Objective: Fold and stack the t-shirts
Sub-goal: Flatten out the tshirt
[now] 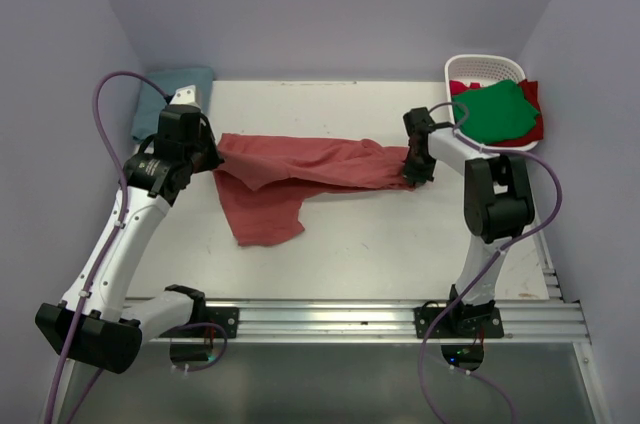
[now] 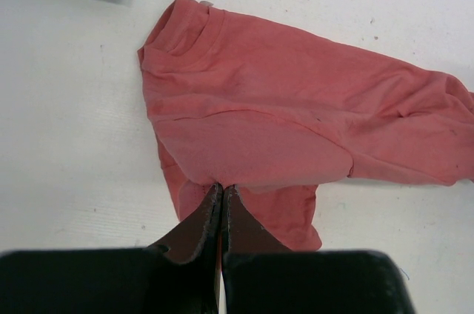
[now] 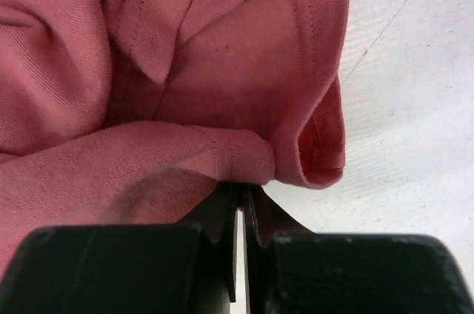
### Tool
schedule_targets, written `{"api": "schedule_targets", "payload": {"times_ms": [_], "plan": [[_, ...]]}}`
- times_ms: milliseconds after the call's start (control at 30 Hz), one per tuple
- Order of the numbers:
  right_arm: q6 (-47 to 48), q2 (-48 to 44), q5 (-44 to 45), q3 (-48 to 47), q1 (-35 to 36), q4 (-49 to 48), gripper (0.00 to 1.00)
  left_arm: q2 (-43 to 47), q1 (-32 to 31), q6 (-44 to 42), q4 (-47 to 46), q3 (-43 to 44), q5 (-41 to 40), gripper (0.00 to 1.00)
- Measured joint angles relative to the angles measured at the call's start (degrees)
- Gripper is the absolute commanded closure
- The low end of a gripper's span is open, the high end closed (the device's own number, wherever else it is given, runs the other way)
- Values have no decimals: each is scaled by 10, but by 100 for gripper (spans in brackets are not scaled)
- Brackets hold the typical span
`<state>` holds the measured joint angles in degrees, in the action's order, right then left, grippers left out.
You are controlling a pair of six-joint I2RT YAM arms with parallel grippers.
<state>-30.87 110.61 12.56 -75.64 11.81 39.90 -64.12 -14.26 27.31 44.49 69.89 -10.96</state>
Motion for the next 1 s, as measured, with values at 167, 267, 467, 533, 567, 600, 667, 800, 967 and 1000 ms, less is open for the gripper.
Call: {"api": "schedule_targets", "payload": {"times_ms": [167, 267, 467, 533, 567, 600, 667, 800, 967, 1000], "plan": [[0, -29, -13, 30, 0, -10, 100, 0, 0, 0, 0, 0, 1, 100], [2, -82, -31, 59, 0, 4, 100, 2, 0, -3, 4, 3, 1, 100], [8, -259, -61, 57, 0, 61, 100, 19, 0, -14, 27, 52, 3, 100], [11, -306, -71, 39, 0, 84, 100, 30, 0, -15, 37, 74, 3, 100], [12, -320, -77, 30, 0, 94, 100, 34, 0, -16, 40, 83, 3, 100], [14, -334, -82, 20, 0, 103, 100, 40, 0, -16, 45, 94, 3, 100], [15, -351, -91, 2, 0, 124, 100, 51, 0, -16, 52, 112, 1, 100], [16, -366, -98, -28, 0, 169, 100, 64, 0, -18, 83, 158, -6, 100], [25, -379, -113, -131, 0, 223, 100, 66, 0, -22, 118, 246, -18, 99], [30, -386, -118, -151, 0, 225, 100, 71, 0, -25, 117, 260, -20, 100]]}}
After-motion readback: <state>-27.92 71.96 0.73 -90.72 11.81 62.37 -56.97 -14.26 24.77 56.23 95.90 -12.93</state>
